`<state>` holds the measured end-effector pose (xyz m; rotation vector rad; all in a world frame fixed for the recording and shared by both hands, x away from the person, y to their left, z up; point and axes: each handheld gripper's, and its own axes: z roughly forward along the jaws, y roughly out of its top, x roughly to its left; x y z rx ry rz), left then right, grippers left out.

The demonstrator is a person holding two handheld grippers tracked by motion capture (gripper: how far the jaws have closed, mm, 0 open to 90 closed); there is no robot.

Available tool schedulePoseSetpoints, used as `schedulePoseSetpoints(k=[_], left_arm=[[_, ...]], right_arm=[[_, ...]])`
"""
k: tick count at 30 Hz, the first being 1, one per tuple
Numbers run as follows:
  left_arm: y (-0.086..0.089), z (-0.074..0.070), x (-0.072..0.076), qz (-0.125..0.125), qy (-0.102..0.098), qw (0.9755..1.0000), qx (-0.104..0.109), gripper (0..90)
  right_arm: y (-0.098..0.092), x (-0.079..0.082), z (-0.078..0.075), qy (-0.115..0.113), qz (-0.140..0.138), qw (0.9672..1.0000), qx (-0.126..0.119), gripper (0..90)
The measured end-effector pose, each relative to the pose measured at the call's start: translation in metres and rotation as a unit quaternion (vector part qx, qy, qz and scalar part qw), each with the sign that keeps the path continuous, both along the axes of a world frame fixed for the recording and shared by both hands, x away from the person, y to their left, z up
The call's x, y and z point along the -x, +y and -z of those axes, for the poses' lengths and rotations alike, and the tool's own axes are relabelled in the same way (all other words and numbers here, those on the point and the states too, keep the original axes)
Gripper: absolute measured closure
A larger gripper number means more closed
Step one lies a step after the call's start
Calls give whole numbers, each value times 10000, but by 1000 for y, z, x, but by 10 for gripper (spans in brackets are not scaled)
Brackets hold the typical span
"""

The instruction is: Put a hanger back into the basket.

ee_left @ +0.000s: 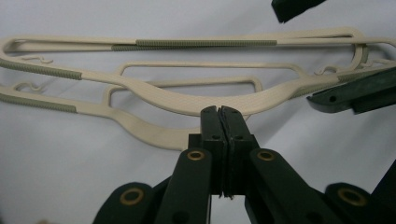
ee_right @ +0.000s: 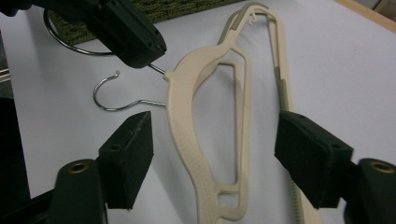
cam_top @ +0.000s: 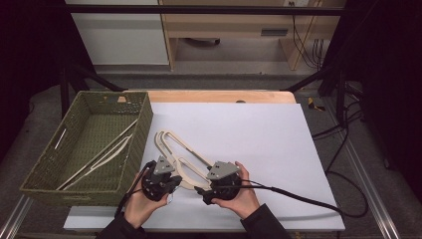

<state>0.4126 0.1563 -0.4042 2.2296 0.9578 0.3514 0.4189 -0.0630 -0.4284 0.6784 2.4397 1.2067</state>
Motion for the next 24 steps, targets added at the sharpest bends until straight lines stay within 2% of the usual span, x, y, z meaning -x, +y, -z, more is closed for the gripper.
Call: schedulePoseSetpoints(k=[7, 8, 13, 16, 24], left_arm=[[-1, -1, 1, 5, -1, 10000, 19, 889], [-1, -1, 1, 7, 1, 10000, 26, 888], [-1, -1, 1, 1, 6, 10000, 60, 888], [-1, -1, 2, 8, -5, 10000, 73, 888], [0, 0, 1, -19, 18, 9999, 159, 888]], right_arm=[[7, 2, 8, 72, -132, 9999, 65, 385], [10, 2, 12, 19, -126, 9999, 109, 447], [12, 1, 17, 30, -225, 9996, 181, 515], [13, 0, 20, 57, -170, 9995, 274, 563], [14, 0, 21, 86, -293, 9989, 367, 705]])
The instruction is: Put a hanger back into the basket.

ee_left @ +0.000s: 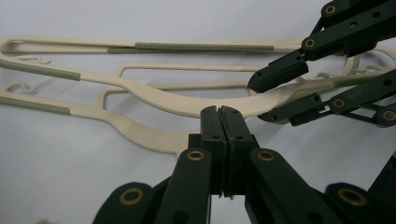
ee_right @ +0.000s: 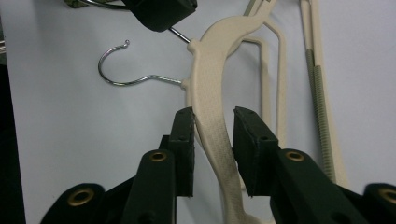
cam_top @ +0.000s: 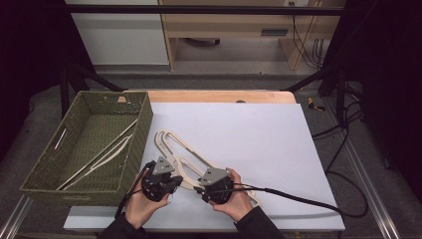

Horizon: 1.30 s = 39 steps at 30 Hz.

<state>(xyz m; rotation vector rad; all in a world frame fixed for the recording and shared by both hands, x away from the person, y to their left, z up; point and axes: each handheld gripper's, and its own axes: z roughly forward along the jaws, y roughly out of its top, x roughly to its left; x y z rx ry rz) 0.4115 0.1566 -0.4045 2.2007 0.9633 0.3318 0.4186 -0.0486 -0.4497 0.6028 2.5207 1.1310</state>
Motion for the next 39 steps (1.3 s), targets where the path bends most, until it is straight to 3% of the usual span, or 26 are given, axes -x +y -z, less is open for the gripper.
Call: schedulePoseSetpoints(k=[13, 18, 20, 21, 23, 26, 29, 33, 37, 39], left_arm=[[0, 0, 1, 22, -38, 10000, 35, 885], [6, -7, 1, 145, -117, 9990, 413, 851], [10, -13, 3, 183, -303, 9976, 588, 780], [10, -13, 3, 183, -303, 9976, 588, 743], [18, -25, 8, 221, -680, 9934, 896, 628], [26, -36, 12, 174, -1031, 9875, 1178, 472], [35, -43, 14, 158, -1225, 9825, 1393, 351], [45, -49, 13, 101, -1397, 9761, 1664, 268], [50, -50, 13, 117, -1544, 9727, 1726, 207], [50, -49, 11, 135, -1525, 9732, 1717, 183]], right_arm=[[3, 1, 2, -194, -91, 9995, 212, 731], [1, 2, -2, -308, -75, 9992, 229, 747], [0, 2, -3, -406, -46, 9988, 260, 763], [0, 2, -3, -406, -46, 9988, 260, 763], [-2, 1, -6, -442, 0, 9985, 331, 773], [-5, 0, -10, -443, 41, 9984, 342, 778], [-10, -1, -16, -390, 114, 9988, 276, 785], [-19, -3, -24, -471, 213, 9984, 222, 800], [-31, -5, -34, -572, 398, 9974, 159, 823], [-39, -6, -38, -621, 544, 9965, 103, 838]])
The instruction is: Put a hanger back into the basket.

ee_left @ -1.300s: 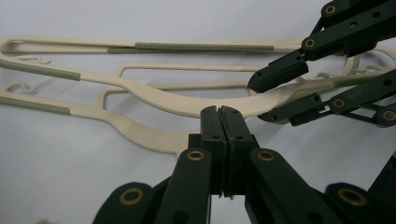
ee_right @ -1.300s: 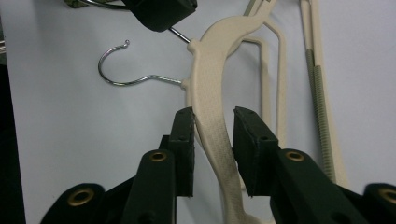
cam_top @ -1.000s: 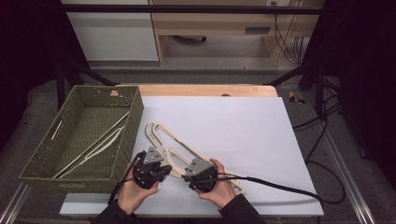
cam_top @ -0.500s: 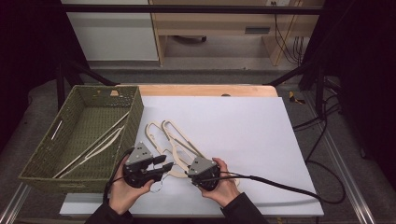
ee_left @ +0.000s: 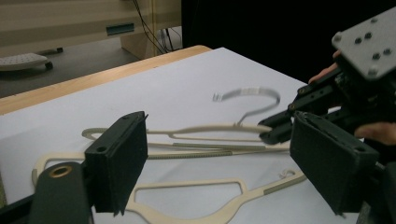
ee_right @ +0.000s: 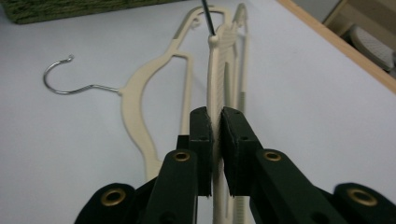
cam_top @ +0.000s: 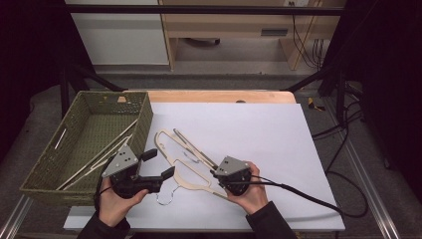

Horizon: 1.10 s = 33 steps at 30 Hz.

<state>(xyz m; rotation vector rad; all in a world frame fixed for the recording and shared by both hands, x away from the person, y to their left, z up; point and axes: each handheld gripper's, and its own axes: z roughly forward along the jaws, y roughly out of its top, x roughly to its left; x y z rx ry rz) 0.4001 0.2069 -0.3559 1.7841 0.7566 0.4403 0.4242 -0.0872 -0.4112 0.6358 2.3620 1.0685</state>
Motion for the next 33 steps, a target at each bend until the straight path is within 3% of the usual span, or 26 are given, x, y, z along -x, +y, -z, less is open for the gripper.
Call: schedulePoseSetpoints(k=[6, 12, 18, 23, 29, 33], left_arm=[[-1, 8, -7, 80, 86, 9999, -85, 158], [-2, 15, -12, 132, 128, 9996, -219, 130], [-5, 16, -12, 208, 92, 9994, -275, 131], [-13, 19, -10, 460, 56, 9979, -452, 154], [-23, 26, -11, 756, 138, 9949, -650, 250], [-29, 33, -14, 1020, 283, 9911, -806, 327]], right_arm=[[-24, -5, -12, -67, 334, 9994, -92, 870], [-40, -6, -19, 61, 317, 9989, -347, 871], [-43, 0, -27, 265, -112, 9964, -797, 872], [-35, 4, -27, 506, -561, 9925, -966, 871], [-23, 7, -22, 767, -1026, 9865, -1024, 871], [-18, 9, -22, 881, -1238, 9828, -1046, 872]])
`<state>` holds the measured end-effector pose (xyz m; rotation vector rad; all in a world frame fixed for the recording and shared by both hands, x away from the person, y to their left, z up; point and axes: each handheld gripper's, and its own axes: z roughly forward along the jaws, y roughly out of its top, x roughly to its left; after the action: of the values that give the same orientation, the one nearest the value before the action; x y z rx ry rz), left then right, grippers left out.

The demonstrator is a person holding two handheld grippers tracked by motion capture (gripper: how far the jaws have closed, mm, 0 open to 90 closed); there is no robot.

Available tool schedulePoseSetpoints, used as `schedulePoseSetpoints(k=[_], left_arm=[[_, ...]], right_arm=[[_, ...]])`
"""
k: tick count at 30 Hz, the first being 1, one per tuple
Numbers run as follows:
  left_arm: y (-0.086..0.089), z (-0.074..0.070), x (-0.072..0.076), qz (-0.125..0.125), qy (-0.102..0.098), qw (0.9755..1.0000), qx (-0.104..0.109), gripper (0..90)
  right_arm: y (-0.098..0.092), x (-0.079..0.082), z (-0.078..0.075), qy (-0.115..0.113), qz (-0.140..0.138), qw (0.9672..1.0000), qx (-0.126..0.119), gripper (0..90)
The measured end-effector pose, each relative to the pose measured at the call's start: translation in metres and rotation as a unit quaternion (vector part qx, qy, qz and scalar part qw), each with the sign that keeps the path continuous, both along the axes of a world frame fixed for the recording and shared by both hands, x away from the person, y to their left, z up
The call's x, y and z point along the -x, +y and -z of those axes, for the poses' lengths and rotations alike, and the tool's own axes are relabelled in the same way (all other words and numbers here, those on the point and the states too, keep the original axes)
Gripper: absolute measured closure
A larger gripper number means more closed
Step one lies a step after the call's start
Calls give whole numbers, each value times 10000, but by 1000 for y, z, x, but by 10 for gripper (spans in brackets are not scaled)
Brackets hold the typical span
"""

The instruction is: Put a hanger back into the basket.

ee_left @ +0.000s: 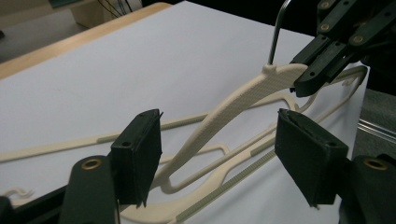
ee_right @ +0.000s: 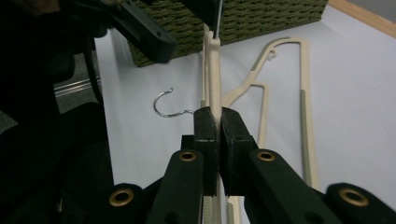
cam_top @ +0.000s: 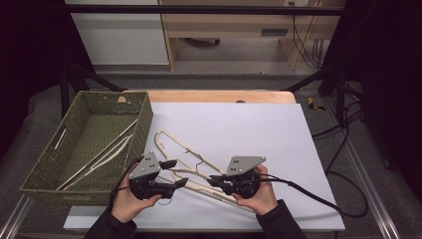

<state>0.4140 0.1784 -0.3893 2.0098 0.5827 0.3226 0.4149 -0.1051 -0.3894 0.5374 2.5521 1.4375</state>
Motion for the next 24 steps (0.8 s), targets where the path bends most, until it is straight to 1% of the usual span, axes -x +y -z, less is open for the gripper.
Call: schedulePoseSetpoints(k=[2, 4, 5, 7, 9, 11, 12, 13, 14, 18, 19, 21, 22, 24], left_arm=[[-2, 3, -1, 99, 70, 9999, -84, 386], [-5, 7, -2, 166, 73, 9997, -168, 432], [-5, 7, -2, 172, 77, 9996, -188, 465], [-5, 8, -2, 161, 50, 9994, -313, 527], [-4, 8, -2, 157, 31, 9992, -378, 586], [-4, 9, -2, 206, 33, 9989, -409, 605], [-5, 9, -2, 222, -8, 9987, -458, 615], [-5, 9, -2, 222, -8, 9987, -458, 625], [-6, 9, 0, 251, -104, 9980, -574, 637], [-8, 7, 4, 287, -209, 9966, -737, 671], [-8, 6, 5, 295, -229, 9961, -800, 680], [-10, 5, 6, 299, -259, 9956, -850, 698], [-11, 5, 7, 312, -270, 9956, -840, 704], [-13, 4, 9, 344, -290, 9949, -908, 725]], right_arm=[[2, 1, -1, 8, -70, 10000, -23, 872], [2, 2, -1, 37, -156, 9999, -58, 872], [3, 3, -1, 61, -199, 9998, -45, 872], [3, 3, -1, 72, -231, 9997, -10, 871], [4, 3, 0, 91, -264, 9996, 9, 871], [4, 3, 1, 117, -292, 9995, 17, 871], [4, 2, 1, 127, -306, 9994, 29, 871], [4, 2, 1, 127, -306, 9994, 29, 871], [3, 2, 0, 146, -321, 9994, 52, 871], [2, 2, 0, 172, -347, 9992, 65, 864], [2, 2, -1, 154, -338, 9993, 72, 860], [1, 1, -1, 84, -286, 9995, 106, 845], [0, 1, -1, 57, -276, 9996, 99, 838], [-1, 1, -2, 14, -186, 9997, 143, 815]])
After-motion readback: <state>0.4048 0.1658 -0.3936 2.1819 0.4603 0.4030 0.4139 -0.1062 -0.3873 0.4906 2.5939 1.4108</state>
